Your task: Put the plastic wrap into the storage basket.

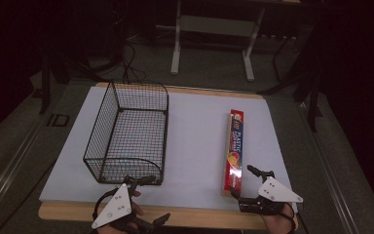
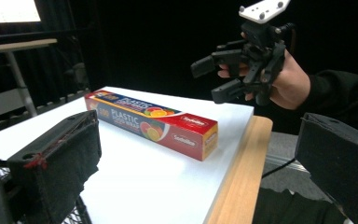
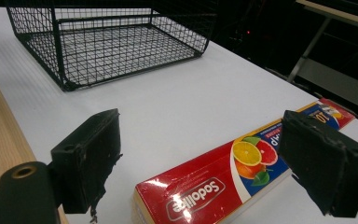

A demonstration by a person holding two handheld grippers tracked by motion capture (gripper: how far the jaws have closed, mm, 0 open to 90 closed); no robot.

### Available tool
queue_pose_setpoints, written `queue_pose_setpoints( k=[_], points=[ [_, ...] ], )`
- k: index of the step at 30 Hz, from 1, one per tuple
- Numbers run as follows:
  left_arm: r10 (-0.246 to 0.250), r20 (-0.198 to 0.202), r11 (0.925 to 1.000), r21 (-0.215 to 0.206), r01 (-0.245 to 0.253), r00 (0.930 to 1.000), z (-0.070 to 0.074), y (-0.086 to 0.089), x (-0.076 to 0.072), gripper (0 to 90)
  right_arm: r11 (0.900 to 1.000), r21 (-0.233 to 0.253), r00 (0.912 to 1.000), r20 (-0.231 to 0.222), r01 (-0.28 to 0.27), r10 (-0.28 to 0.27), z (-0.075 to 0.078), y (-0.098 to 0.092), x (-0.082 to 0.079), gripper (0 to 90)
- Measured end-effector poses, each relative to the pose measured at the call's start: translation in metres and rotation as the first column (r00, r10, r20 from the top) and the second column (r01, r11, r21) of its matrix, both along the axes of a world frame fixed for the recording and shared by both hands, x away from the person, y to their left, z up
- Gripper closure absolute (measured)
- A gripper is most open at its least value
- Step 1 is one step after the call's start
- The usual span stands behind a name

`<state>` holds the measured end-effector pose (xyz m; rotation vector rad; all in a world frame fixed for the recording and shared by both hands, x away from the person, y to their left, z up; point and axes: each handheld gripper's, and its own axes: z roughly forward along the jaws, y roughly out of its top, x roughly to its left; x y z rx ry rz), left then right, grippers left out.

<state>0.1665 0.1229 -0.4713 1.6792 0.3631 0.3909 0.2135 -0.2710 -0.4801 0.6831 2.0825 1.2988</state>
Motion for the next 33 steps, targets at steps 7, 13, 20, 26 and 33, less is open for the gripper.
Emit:
queue_pose_setpoints(
  k=[7, 13, 20, 26, 33],
  points=[
    [-0.015, 0.004, 0.9998, -0.008, 0.015, 0.9999, 0.0, -0.001, 0.0, 0.8, 1.0, -0.008, 0.9999, 0.015, 0.001, -0.001, 0.001, -0.001, -0.001, 13.6],
    [-0.017, 0.018, 0.9998, -0.006, 0.017, 0.9997, 0.0, -0.003, 0.001, 0.8, 0.999, -0.033, 0.9994, 0.035, 0.001, 0.0, 0.0, 0.0, -0.003, 13.5],
    [-0.024, 0.019, 0.9997, -0.002, 0.024, 0.9995, 0.0, -0.006, 0.003, 0.9, 0.999, -0.035, 0.9996, 0.015, 0.022, -0.022, 0.003, -0.001, -0.005, 13.8],
    [-0.031, 0.026, 0.9995, -0.003, 0.031, 0.9992, 0.001, -0.006, 0.001, 0.9, 0.997, -0.067, 0.9994, 0.016, 0.031, -0.03, 0.012, 0.01, -0.006, 11.8],
    [-0.039, 0.025, 0.9993, 0.001, 0.039, 0.9989, 0.0, -0.008, 0.001, 0.9, 0.995, -0.085, 0.9984, 0.003, 0.057, -0.057, 0.021, 0.019, 0.006, 13.0]
  ],
)
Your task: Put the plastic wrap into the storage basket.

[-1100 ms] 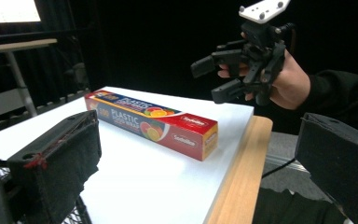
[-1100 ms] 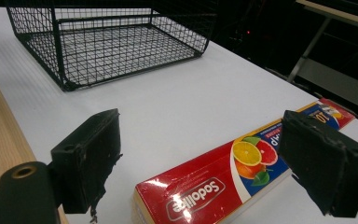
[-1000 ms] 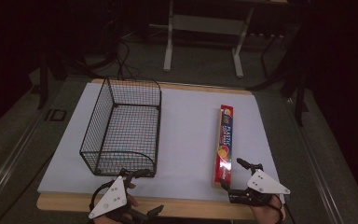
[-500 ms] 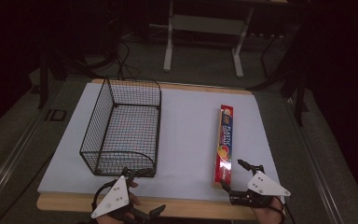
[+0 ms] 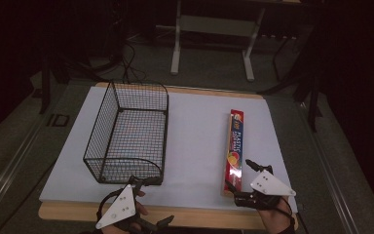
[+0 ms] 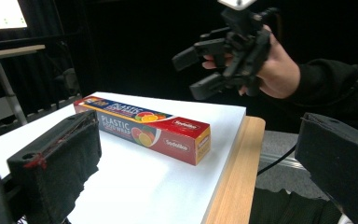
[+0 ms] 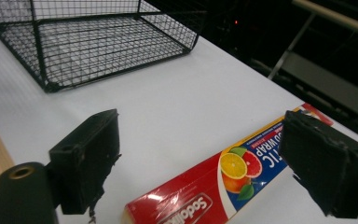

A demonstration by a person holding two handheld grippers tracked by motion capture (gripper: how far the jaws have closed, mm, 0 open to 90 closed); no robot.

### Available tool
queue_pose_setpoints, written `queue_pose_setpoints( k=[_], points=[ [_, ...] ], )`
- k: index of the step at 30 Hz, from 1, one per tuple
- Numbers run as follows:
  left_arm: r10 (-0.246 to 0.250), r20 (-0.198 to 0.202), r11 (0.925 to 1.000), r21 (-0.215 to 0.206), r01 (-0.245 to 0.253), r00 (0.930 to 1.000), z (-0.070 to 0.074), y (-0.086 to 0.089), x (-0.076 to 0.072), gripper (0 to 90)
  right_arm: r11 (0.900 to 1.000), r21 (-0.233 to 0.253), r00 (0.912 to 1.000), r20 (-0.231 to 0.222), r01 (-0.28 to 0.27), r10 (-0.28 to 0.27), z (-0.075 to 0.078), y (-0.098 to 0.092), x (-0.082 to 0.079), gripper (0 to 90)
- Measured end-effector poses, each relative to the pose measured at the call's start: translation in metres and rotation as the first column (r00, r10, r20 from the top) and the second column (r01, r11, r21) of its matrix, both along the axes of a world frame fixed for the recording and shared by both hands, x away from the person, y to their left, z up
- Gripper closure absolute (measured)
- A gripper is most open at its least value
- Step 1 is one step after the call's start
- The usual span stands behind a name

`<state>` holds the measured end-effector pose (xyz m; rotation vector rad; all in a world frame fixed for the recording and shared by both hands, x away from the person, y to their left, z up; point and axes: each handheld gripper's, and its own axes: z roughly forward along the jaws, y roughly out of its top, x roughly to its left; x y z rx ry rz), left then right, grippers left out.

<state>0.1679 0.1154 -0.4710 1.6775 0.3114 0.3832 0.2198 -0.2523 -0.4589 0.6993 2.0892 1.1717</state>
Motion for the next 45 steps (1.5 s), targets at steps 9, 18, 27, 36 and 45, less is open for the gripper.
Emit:
queue_pose_setpoints(
  k=[9, 18, 27, 36, 45],
  points=[
    [-0.009, -0.004, 1.0, 0.001, 0.009, 0.9999, -0.001, -0.001, 0.0, 0.9, 0.996, -0.004, 0.9964, -0.015, 0.084, -0.084, 0.002, 0.004, 0.028, 11.9],
    [-0.01, -0.003, 1.0, -0.001, 0.01, 0.9999, -0.001, -0.002, 0.0, 0.8, 0.99, -0.035, 0.9878, -0.071, 0.136, -0.138, 0.006, 0.008, 0.051, 11.3],
    [-0.018, -0.001, 0.9998, 0.002, 0.018, 0.9998, -0.001, -0.003, -0.001, 0.8, 0.969, -0.033, 0.9524, -0.182, 0.243, -0.245, 0.01, 0.011, 0.076, 10.1],
    [-0.02, -0.001, 0.9998, 0.002, 0.02, 0.9998, -0.001, -0.003, -0.001, 0.9, 0.933, -0.031, 0.8957, -0.27, 0.358, -0.353, 0.015, 0.018, 0.101, 9.3],
    [-0.025, -0.001, 0.9997, 0.003, 0.025, 0.9997, -0.001, -0.003, -0.002, 0.8, 0.898, -0.044, 0.8252, -0.378, 0.437, -0.42, 0.01, 0.025, 0.123, 9.9]
  ],
)
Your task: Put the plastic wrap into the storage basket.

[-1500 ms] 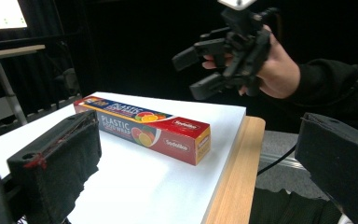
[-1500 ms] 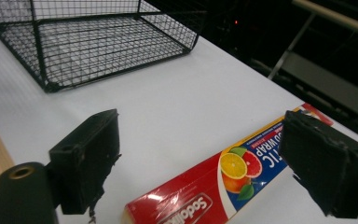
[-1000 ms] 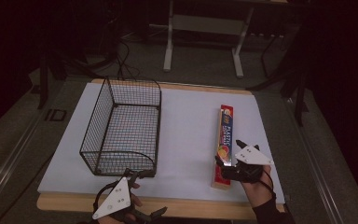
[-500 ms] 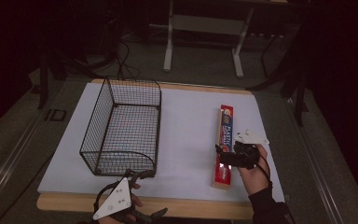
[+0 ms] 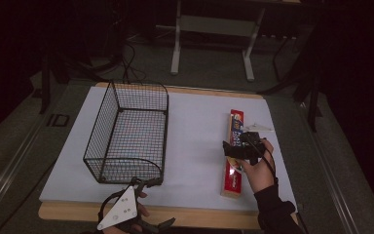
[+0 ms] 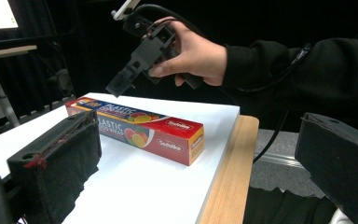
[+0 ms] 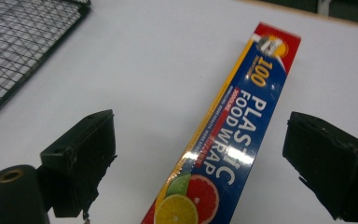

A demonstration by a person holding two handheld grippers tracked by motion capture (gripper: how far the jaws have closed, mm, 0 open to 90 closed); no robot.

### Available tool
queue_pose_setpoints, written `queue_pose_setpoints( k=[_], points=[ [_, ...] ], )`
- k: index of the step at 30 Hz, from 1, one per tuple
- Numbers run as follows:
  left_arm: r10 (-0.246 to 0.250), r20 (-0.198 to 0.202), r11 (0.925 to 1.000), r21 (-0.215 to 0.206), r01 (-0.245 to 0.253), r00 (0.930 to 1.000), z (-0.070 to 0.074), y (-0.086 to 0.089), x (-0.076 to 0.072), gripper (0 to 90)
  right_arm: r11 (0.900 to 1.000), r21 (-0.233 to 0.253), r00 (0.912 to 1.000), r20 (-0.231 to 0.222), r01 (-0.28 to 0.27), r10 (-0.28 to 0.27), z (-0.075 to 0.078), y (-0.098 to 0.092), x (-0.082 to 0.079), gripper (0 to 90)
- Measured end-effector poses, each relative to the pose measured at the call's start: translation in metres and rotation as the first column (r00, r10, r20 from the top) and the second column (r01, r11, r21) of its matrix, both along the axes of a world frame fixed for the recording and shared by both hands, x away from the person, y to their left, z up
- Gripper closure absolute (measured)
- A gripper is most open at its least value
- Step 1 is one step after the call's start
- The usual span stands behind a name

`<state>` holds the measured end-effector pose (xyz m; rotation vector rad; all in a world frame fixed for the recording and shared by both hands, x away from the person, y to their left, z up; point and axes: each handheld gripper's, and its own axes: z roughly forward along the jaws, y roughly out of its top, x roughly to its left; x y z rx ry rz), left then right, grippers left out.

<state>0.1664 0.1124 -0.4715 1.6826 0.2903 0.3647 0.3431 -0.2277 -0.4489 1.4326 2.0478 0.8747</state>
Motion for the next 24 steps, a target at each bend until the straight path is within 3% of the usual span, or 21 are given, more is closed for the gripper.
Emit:
queue_pose_setpoints(
  k=[2, 9, 16, 23, 24],
  points=[
    [0.0, -0.001, 1.0, -0.001, 0.0, 1.0, 0.0, 0.0, 0.0, 0.9, 1.0, -0.006, 0.9996, -0.021, 0.019, -0.019, -0.003, 0.001, 0.004, 14.5],
    [0.0, 0.0, 1.0, 0.0, 0.0, 1.0, 0.0, -0.001, 0.0, 0.8, 0.995, -0.021, 0.9899, -0.096, 0.103, -0.104, -0.01, -0.001, 0.019, 14.5],
    [-0.004, -0.001, 1.0, 0.002, 0.004, 1.0, 0.0, -0.001, -0.001, 0.9, 0.984, -0.025, 0.9554, -0.236, 0.177, -0.178, -0.019, -0.006, 0.037, 14.5],
    [-0.004, -0.002, 1.0, 0.006, 0.004, 1.0, -0.001, -0.002, -0.001, 0.9, 0.977, -0.019, 0.9335, -0.291, 0.213, -0.209, -0.023, -0.006, 0.047, 14.5],
    [-0.004, -0.002, 1.0, 0.007, 0.004, 1.0, -0.001, -0.002, -0.001, 0.9, 0.974, -0.016, 0.927, -0.305, 0.225, -0.219, -0.024, -0.006, 0.049, 14.5]
  ],
)
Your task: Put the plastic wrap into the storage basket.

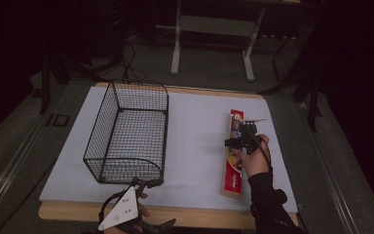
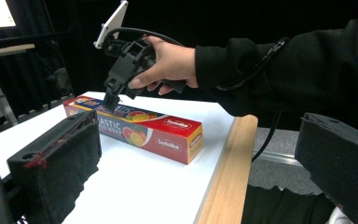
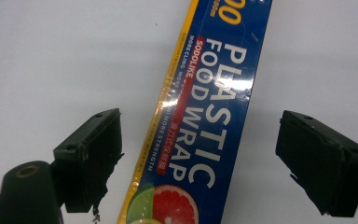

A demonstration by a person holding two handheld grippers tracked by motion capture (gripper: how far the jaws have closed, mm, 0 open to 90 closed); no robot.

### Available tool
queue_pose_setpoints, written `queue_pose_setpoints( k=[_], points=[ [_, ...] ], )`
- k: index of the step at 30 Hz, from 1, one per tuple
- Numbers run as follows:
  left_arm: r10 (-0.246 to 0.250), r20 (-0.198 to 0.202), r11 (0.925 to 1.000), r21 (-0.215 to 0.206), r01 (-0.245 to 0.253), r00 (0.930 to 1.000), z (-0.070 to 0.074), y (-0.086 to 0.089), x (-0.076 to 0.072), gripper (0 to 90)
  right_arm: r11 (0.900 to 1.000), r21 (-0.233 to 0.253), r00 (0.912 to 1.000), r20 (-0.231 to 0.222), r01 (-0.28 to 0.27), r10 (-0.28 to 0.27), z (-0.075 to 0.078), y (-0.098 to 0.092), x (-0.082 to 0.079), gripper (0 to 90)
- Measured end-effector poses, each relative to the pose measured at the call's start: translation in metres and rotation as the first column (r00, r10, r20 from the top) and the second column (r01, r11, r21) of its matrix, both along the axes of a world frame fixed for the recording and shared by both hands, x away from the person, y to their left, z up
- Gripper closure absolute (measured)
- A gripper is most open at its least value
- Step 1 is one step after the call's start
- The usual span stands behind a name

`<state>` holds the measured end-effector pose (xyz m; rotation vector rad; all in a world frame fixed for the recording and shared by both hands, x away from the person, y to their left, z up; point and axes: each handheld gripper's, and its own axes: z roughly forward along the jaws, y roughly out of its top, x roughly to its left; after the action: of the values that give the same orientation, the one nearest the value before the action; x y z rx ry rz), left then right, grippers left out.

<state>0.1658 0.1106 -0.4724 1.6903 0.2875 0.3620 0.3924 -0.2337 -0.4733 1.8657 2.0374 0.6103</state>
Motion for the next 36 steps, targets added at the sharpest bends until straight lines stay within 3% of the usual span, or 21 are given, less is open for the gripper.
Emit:
queue_pose_setpoints(
  k=[6, 8, 14, 18, 19, 24, 30, 32, 36],
  points=[
    [0.0, 0.002, 1.0, 0.004, 0.0, 1.0, 0.0, 0.0, 0.0, 0.9, 0.999, 0.017, 0.9981, -0.053, 0.031, -0.03, -0.008, -0.001, 0.008, 14.5],
    [0.001, 0.007, 1.0, 0.008, -0.002, 1.0, 0.0, 0.0, 0.0, 0.8, 0.998, 0.037, 0.9963, -0.077, 0.041, -0.038, -0.012, 0.0, 0.01, 14.8],
    [-0.004, 0.007, 0.9999, 0.011, 0.004, 1.0, 0.0, -0.001, 0.0, 0.8, 0.996, 0.037, 0.9888, -0.13, 0.079, -0.074, -0.027, 0.004, 0.017, 16.7],
    [-0.001, 0.019, 0.9995, 0.03, 0.001, 0.9998, -0.001, -0.002, -0.001, 0.9, 0.994, 0.011, 0.9803, -0.169, 0.105, -0.101, -0.034, 0.007, 0.021, 25.3],
    [0.0, 0.023, 0.9994, 0.035, -0.001, 0.9997, -0.001, -0.002, -0.001, 0.8, 0.994, 0.01, 0.9786, -0.178, 0.106, -0.103, -0.035, 0.007, 0.021, 30.9],
    [-0.004, 0.014, 0.9995, 0.03, 0.004, 0.9999, -0.001, -0.002, -0.001, 0.8, 0.991, 0.01, 0.9658, -0.227, 0.13, -0.125, -0.036, 0.008, 0.022, 35.2],
    [-0.007, 0.005, 0.9998, 0.019, 0.007, 1.0, -0.001, -0.001, 0.0, 0.9, 0.991, -0.037, 0.9719, -0.193, 0.13, -0.135, -0.031, 0.009, 0.021, 38.0],
    [-0.006, 0.002, 0.9998, 0.02, 0.006, 1.0, -0.001, -0.001, 0.001, 0.9, 0.993, -0.012, 0.9743, -0.193, 0.116, -0.117, -0.028, 0.008, 0.021, 38.1],
    [-0.006, -0.005, 0.9999, 0.012, 0.006, 1.0, -0.001, 0.0, 0.001, 0.9, 0.998, -0.03, 0.9845, -0.165, 0.054, -0.058, -0.017, 0.01, 0.021, 38.8]
  ],
)
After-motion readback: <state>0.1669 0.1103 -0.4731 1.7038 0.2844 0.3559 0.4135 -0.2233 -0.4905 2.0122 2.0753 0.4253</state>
